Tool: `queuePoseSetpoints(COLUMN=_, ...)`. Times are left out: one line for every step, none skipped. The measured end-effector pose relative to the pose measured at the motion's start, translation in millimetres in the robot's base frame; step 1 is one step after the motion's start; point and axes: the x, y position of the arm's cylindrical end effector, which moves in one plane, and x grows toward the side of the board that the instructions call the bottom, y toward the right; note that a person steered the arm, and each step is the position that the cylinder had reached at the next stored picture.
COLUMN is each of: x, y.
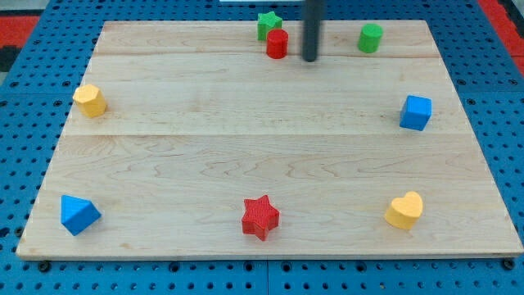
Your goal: Push the green circle towards the red circle
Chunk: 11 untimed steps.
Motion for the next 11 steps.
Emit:
queuePoseSetpoints(x=0.1, y=102.2)
queuePoseSetpoints(x=-17.6, y=145.5)
queuePoseSetpoints(x=-45.4, y=116.1)
queuePoseSetpoints(x=-57.5, y=67.3)
queuePoseSetpoints(x=-60.7, y=11.8)
queuePoseSetpoints(x=-61.6, y=-10.1)
queuePoseSetpoints(x=-61.7, y=41.6)
queuePoseSetpoints(x=-61.7, y=50.9)
queuePoseSetpoints(x=-55.5, y=45.3)
queuePoseSetpoints(x=-45.2, y=39.4)
queuePoseSetpoints(x=-35.9, y=5.7)
